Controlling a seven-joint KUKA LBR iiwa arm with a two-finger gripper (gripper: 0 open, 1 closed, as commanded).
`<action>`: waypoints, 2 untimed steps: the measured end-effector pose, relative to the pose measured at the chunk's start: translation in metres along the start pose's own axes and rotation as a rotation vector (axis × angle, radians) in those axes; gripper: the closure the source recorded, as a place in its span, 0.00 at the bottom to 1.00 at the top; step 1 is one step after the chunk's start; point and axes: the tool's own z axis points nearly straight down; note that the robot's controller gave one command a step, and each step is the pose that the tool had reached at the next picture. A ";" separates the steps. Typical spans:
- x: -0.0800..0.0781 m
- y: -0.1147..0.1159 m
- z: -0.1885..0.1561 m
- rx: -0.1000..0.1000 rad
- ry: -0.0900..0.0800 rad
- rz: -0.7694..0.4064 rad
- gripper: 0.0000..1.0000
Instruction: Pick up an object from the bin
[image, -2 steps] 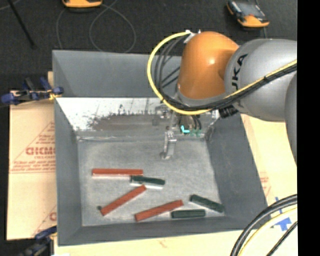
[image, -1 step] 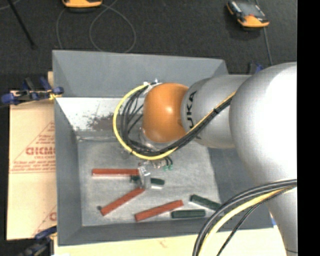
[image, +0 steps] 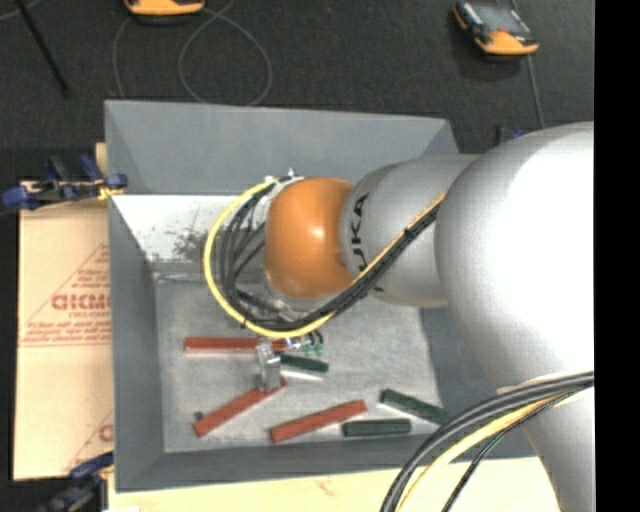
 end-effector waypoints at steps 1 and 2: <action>-0.001 -0.001 0.000 -0.001 -0.001 0.003 1.00; -0.013 0.003 0.000 0.003 -0.003 -0.088 1.00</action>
Offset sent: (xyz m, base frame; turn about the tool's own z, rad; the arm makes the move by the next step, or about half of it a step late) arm 0.0000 0.0000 0.0000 0.0000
